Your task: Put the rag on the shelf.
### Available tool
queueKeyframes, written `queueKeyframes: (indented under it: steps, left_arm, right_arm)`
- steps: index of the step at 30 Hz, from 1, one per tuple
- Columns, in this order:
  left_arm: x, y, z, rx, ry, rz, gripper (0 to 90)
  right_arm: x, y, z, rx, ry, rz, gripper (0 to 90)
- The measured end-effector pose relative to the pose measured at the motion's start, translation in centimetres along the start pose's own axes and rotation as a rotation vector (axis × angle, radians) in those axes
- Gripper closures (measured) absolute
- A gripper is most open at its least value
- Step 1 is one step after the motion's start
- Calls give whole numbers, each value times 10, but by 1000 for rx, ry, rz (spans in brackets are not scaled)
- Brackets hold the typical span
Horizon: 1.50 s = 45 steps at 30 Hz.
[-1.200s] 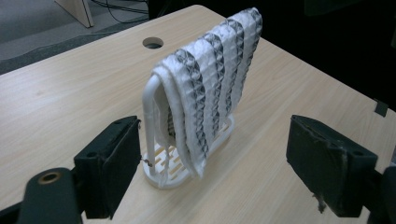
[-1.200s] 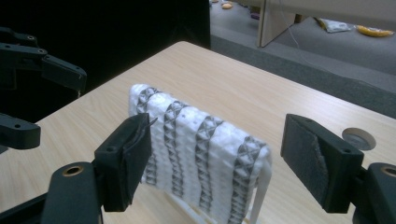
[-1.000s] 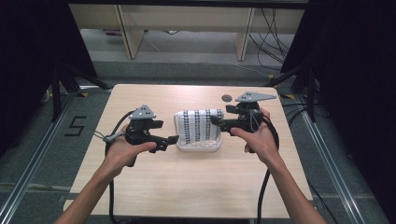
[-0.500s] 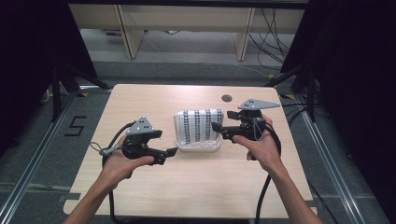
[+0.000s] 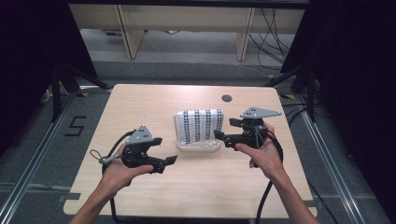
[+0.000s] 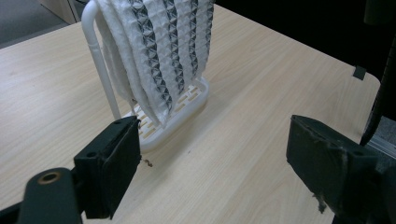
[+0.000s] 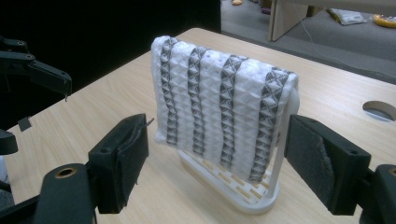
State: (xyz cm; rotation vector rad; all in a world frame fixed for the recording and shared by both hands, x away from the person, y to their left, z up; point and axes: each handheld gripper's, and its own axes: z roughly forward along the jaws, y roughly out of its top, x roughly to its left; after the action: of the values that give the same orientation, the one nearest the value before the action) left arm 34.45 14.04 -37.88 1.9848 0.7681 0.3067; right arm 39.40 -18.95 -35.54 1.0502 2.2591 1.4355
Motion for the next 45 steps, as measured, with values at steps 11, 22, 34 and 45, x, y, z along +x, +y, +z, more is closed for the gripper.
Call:
queueKeyframes:
  steps: [11, 22, 34, 45]
  left_arm:
    - [-6, -10, -2, -9, -10, 4, 172]
    - [-7, -24, -5, -10, -1, 9, 173]
    - [-7, -42, -12, -1, 16, 0, 172]
    - [-10, -70, -12, 12, 2, -2, 172]
  right_arm:
    - [6, -11, -4, 9, 6, 23, 219]
    - [9, -23, -8, 17, 24, -12, 210]
    - [16, -41, -16, 9, 36, -8, 192]
    - [18, -66, -15, 24, 48, 10, 189]
